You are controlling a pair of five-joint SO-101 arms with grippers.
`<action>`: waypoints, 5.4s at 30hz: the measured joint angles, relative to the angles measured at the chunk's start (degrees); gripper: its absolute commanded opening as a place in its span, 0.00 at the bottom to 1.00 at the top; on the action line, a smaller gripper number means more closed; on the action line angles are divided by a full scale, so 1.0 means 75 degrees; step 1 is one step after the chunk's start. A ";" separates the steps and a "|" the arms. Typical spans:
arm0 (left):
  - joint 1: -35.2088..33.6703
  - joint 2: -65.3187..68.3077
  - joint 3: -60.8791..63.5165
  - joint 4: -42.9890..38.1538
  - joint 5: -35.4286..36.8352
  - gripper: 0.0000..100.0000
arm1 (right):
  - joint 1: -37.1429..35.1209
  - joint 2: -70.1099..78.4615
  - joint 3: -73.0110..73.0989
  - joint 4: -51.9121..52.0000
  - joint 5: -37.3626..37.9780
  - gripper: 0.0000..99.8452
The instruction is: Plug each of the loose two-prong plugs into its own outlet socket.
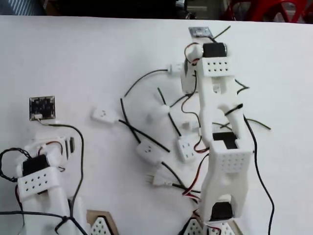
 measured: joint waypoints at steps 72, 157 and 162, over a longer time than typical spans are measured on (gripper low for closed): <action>0.0000 0.0000 0.0000 0.0000 0.0000 0.22 | -0.0094 -0.1184 0.5744 -0.4067 -0.3329 0.11; 0.0000 0.0000 0.0141 -0.0141 0.0000 0.22 | 0.0527 -0.0621 0.4243 -0.3200 -0.1254 0.02; 0.0000 0.0000 0.0141 -0.0141 0.0000 0.22 | 0.0316 -0.1020 0.4009 -0.2098 -0.0563 0.02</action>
